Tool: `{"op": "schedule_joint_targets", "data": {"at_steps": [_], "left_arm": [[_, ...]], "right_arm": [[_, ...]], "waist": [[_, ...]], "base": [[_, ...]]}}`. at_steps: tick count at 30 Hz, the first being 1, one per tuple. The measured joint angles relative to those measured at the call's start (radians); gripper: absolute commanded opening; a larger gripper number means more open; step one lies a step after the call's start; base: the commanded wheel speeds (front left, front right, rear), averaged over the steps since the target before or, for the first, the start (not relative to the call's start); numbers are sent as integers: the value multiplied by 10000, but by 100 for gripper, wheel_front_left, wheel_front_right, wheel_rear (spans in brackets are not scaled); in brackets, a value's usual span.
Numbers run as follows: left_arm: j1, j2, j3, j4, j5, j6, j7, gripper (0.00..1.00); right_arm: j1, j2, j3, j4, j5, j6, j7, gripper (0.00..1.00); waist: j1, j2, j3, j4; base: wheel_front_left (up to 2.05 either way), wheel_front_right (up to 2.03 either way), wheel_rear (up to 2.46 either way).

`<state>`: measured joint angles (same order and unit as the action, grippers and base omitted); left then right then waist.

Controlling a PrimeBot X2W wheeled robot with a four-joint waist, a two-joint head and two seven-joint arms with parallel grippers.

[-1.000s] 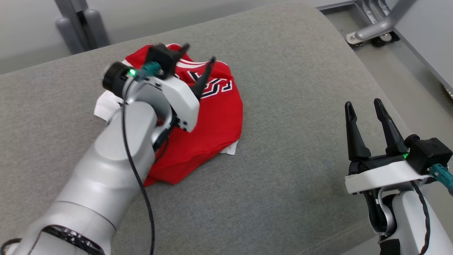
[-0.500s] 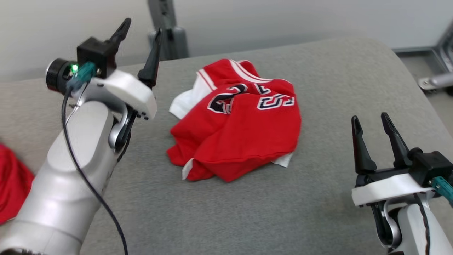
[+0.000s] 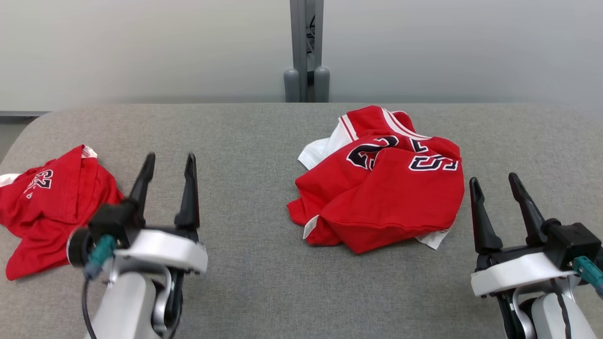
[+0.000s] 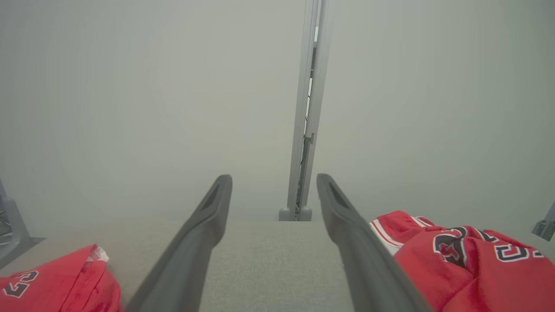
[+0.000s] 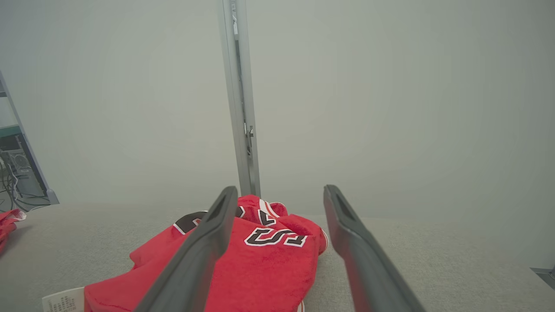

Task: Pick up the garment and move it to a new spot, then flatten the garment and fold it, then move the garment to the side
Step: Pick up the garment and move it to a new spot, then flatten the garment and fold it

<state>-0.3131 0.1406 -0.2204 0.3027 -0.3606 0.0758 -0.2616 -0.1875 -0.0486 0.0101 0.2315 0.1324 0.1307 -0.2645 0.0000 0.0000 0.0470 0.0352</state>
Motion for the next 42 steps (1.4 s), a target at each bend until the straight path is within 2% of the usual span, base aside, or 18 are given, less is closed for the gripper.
{"op": "schedule_joint_targets", "data": {"at_steps": [6,15,22,27,32,42], "left_arm": [[1461,-700,662,-142,562,-140,0,100],[1635,-907,938,8,740,-378,0,100],[659,-926,-15,2042,372,-769,0,100],[-595,-928,-763,3484,-635,-1189,539,100],[-1847,-920,-1584,4464,-917,-1170,963,100],[-2683,-924,-2824,5841,-1720,-1367,1503,100]], "right_arm": [[253,0,90,54,0,0,0,100],[273,2,293,111,-36,0,0,100],[62,6,489,132,-94,0,0,100],[-130,6,583,121,-79,0,0,100],[-302,4,765,119,-61,0,0,100],[-500,10,886,153,69,0,0,100]], "waist": [[0,0,-233,111],[0,0,-205,-35],[0,0,261,-302],[0,0,726,-522],[0,0,1138,-767],[0,0,1536,-1191]], "base": [[0,0,0],[0,0,0],[0,0,0],[0,0,0],[0,0,0],[0,0,0]]}}
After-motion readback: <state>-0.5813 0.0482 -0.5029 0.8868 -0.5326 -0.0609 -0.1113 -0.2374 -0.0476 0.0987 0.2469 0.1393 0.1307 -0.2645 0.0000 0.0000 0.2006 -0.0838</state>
